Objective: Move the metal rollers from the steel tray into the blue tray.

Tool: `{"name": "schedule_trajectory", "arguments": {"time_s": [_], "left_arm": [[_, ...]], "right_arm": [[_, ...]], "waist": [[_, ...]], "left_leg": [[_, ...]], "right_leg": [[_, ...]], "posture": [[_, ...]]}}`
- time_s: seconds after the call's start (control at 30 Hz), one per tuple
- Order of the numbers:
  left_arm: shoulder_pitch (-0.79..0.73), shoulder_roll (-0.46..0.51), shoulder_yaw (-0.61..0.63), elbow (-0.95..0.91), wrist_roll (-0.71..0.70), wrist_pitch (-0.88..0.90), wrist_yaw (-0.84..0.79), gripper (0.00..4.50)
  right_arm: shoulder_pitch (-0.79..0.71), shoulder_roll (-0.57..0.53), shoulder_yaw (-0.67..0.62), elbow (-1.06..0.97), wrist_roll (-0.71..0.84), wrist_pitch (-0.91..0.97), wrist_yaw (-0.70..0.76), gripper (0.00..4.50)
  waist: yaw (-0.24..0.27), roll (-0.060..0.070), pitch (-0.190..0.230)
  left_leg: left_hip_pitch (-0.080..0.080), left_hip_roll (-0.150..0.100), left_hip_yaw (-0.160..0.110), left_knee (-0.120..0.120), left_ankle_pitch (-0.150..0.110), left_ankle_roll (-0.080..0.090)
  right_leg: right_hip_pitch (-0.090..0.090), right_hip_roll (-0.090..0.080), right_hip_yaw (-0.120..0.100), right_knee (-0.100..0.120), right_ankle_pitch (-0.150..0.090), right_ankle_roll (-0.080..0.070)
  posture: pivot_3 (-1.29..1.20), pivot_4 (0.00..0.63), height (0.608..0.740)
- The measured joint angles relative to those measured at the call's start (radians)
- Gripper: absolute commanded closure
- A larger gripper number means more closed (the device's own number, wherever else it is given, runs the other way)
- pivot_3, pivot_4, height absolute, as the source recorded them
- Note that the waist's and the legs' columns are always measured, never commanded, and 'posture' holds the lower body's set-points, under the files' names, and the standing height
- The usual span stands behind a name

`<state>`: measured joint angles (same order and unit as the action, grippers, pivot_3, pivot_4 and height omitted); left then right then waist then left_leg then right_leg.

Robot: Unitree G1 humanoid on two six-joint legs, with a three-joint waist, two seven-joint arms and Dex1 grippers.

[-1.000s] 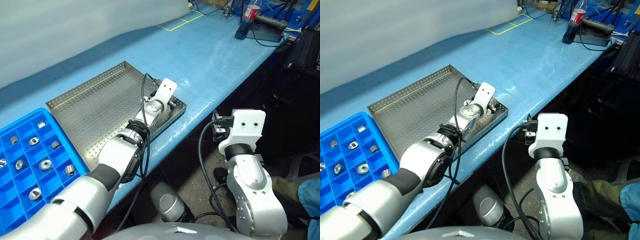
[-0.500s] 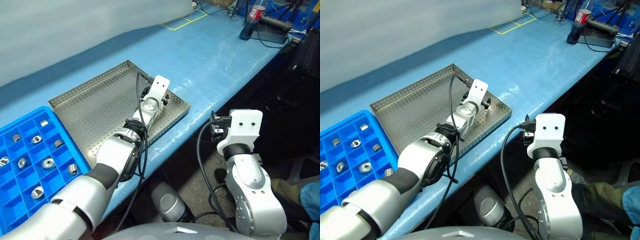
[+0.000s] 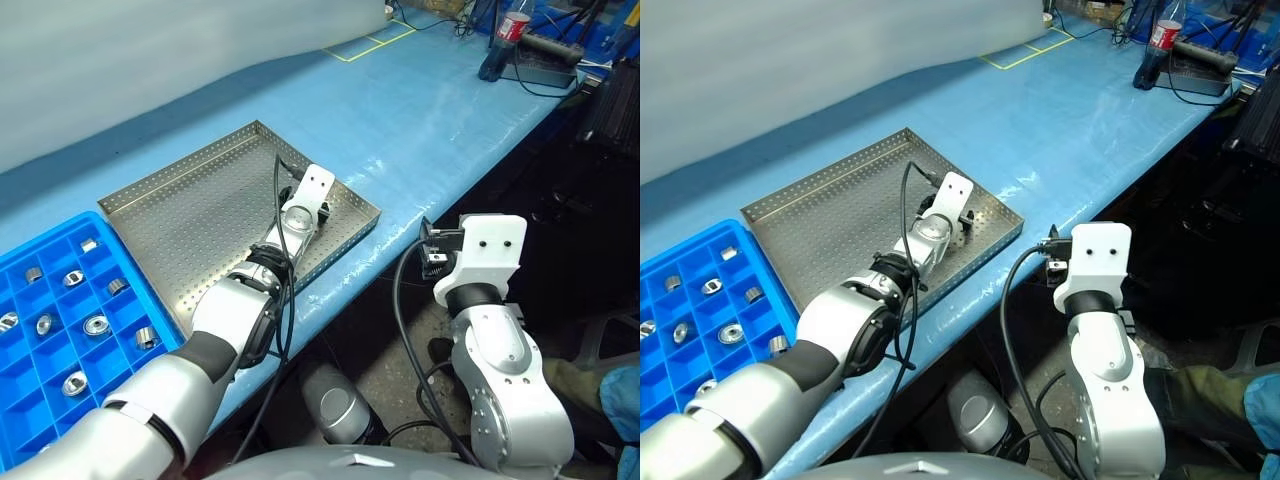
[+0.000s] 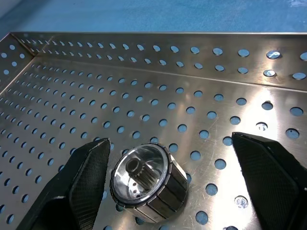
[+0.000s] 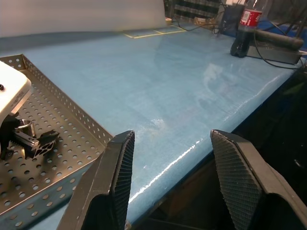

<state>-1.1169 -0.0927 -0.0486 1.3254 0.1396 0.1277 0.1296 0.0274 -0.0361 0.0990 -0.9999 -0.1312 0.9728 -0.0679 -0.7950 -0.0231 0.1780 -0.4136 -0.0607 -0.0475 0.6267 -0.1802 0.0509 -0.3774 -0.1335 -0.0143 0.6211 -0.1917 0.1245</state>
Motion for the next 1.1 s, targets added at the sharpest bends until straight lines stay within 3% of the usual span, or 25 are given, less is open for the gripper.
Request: {"name": "schedule_trajectory", "arguments": {"time_s": [0.2,0.7,0.83,1.1], "left_arm": [[0.003,-0.003,0.007,-0.003,-0.003,0.012,-0.025,1.94],[0.004,0.017,0.077,-0.009,-0.052,0.000,-0.071,1.94],[0.010,0.024,0.087,-0.009,-0.068,-0.013,-0.107,2.78],[0.012,0.052,0.185,-0.025,-0.166,-0.036,-0.177,2.78]], "right_arm": [[-0.005,0.004,-0.001,0.006,0.002,0.000,0.002,1.80],[-0.017,-0.009,0.009,0.071,0.019,-0.006,0.034,1.80],[-0.038,-0.009,0.012,0.098,0.021,-0.013,0.043,1.80],[-0.049,-0.007,0.022,0.161,0.064,-0.048,0.093,1.80]], "waist": [[0.005,0.000,0.000],[0.036,0.000,0.000],[0.073,0.000,0.000],[0.131,0.000,0.000]], "left_leg": [[0.000,0.001,0.000,0.000,0.000,0.000],[-0.001,0.000,0.001,-0.006,0.000,0.001],[-0.001,0.000,0.001,-0.006,0.000,0.001],[-0.005,0.000,0.002,-0.009,0.000,0.001]], "right_leg": [[0.000,-0.001,0.000,-0.001,0.000,0.000],[0.000,0.001,0.000,-0.010,0.002,0.004],[-0.001,0.001,0.000,-0.010,0.002,0.004],[-0.006,0.001,0.000,-0.011,0.002,0.004]], "posture": [[-0.69,0.150,0.740],[-0.63,0.150,0.740],[-0.62,0.150,0.740],[-0.56,0.150,0.740]]}}
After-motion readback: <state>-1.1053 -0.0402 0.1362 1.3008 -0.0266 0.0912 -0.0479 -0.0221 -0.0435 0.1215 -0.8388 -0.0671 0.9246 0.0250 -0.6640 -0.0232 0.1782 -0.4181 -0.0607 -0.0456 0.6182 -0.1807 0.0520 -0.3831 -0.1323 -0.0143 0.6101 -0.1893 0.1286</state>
